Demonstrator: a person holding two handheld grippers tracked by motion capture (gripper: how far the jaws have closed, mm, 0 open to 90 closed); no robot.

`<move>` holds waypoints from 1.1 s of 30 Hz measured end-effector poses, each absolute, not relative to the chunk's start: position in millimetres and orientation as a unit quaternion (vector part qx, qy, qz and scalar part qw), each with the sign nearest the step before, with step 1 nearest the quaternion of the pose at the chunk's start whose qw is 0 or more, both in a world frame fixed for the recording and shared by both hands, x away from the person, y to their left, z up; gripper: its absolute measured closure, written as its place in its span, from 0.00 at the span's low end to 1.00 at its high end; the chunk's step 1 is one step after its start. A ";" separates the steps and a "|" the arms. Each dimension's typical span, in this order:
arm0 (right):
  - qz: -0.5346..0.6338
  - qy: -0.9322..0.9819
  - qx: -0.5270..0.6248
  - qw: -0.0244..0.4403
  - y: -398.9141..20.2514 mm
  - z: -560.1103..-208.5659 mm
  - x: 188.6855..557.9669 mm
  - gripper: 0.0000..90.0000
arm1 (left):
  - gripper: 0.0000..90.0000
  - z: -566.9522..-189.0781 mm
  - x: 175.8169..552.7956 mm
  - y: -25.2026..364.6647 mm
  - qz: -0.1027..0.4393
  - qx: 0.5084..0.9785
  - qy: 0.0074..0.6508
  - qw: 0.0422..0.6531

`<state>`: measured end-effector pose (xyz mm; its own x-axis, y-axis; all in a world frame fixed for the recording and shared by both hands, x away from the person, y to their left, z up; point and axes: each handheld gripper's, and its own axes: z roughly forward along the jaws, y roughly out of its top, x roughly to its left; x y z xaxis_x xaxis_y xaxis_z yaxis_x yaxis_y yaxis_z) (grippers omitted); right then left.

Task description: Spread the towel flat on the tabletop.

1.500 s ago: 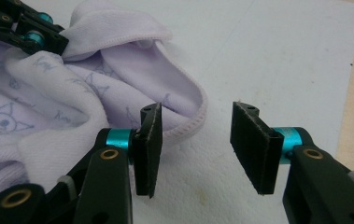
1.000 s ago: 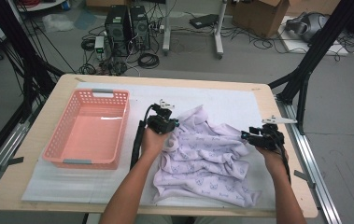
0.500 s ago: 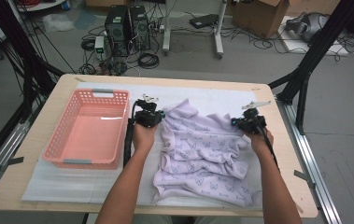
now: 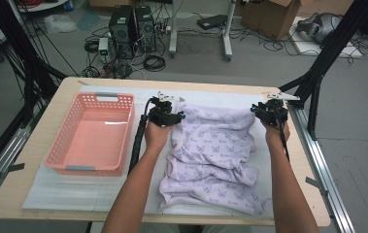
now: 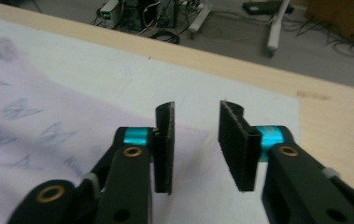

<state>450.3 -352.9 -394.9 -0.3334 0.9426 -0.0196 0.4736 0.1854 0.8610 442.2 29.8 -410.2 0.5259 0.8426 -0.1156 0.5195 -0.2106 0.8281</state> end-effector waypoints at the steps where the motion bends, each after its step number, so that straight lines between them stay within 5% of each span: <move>1: 0.400 0.712 0.497 0.293 -353.2 -395.0 447.1 0.69 | 0.46 -412.0 438.3 27.5 0.182 0.758 0.448 0.438; 11: 0.419 0.740 0.463 0.249 -352.9 -390.6 406.4 0.69 | 0.41 -438.7 421.1 23.0 0.140 0.791 0.436 0.405; 16: 0.413 0.763 0.454 0.205 -347.8 -393.6 388.7 0.65 | 0.42 -448.8 413.8 21.1 0.172 0.792 0.424 0.405; 18: 0.417 0.766 0.444 0.205 -342.4 -392.7 382.3 0.65 | 0.52 -449.4 410.7 21.9 0.194 0.798 0.411 0.396; 20: 0.422 0.769 0.437 0.198 -337.1 -392.1 376.6 0.65 | 0.87 -449.8 410.8 28.0 0.189 0.801 0.397 0.407; 22: 0.431 0.769 0.433 0.187 -333.1 -393.2 370.7 0.64 | 0.93 -450.0 415.5 35.4 0.180 0.790 0.409 0.419; 26: 0.429 0.776 0.428 0.176 -326.6 -399.1 362.7 0.64 | 0.94 -447.3 425.0 52.8 0.228 0.733 0.454 0.452; 30: 0.426 0.770 0.441 0.178 -332.9 -408.2 356.9 0.64 | 0.93 -447.9 427.2 64.2 0.215 0.707 0.481 0.472; 32: 0.423 0.765 0.454 0.173 -338.8 -414.4 355.3 0.62 | 0.86 -446.2 425.5 64.2 0.192 0.704 0.486 0.481; 33: 0.424 0.762 0.458 0.172 -341.4 -417.4 354.6 0.62 | 0.72 -445.2 424.7 63.5 0.178 0.700 0.490 0.488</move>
